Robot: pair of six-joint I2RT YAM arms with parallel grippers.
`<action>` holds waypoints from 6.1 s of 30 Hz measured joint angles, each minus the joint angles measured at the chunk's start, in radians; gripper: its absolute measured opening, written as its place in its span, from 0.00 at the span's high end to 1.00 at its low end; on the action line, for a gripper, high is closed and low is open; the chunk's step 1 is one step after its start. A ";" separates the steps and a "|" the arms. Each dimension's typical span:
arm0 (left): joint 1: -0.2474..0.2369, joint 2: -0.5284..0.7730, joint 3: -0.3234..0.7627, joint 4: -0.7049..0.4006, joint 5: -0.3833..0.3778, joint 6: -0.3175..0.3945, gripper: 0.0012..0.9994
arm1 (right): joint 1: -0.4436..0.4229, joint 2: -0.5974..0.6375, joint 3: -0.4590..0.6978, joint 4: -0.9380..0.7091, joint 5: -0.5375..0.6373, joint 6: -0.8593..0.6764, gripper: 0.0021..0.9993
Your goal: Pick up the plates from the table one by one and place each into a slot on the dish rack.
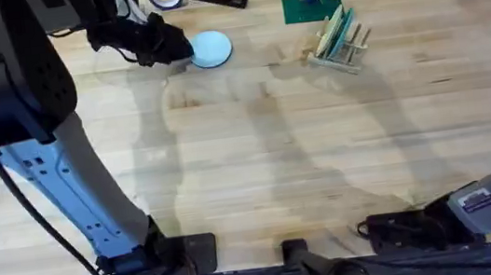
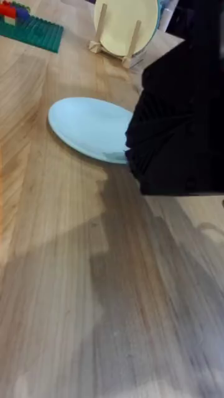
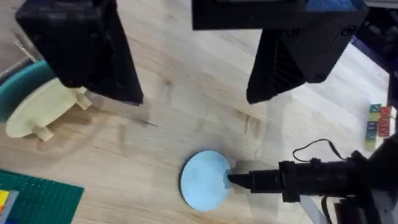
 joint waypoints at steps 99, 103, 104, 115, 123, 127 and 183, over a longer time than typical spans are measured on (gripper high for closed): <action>0.013 0.083 0.054 -0.001 0.063 0.001 0.96 | 0.211 0.534 0.011 0.572 0.016 0.492 0.00; 0.013 0.083 0.054 -0.001 0.063 0.001 0.96 | 0.211 0.538 0.011 0.606 0.017 0.505 0.00; 0.013 0.083 0.054 -0.001 0.063 0.001 0.96 | 0.211 0.539 0.011 0.610 0.021 0.506 0.00; 0.013 0.083 0.054 -0.001 0.062 0.001 0.96 | 0.211 0.542 0.011 0.611 0.033 0.517 0.12; 0.013 0.083 0.054 -0.001 0.062 0.001 0.96 | 0.211 0.542 0.011 0.610 0.042 0.524 0.69; 0.014 0.083 0.055 -0.001 0.063 0.001 0.96 | 0.205 0.542 0.013 0.610 0.035 0.526 0.96; 0.000 -0.605 0.116 -0.674 -0.457 0.256 0.96 | 0.130 0.050 0.032 -0.040 0.276 -0.086 0.97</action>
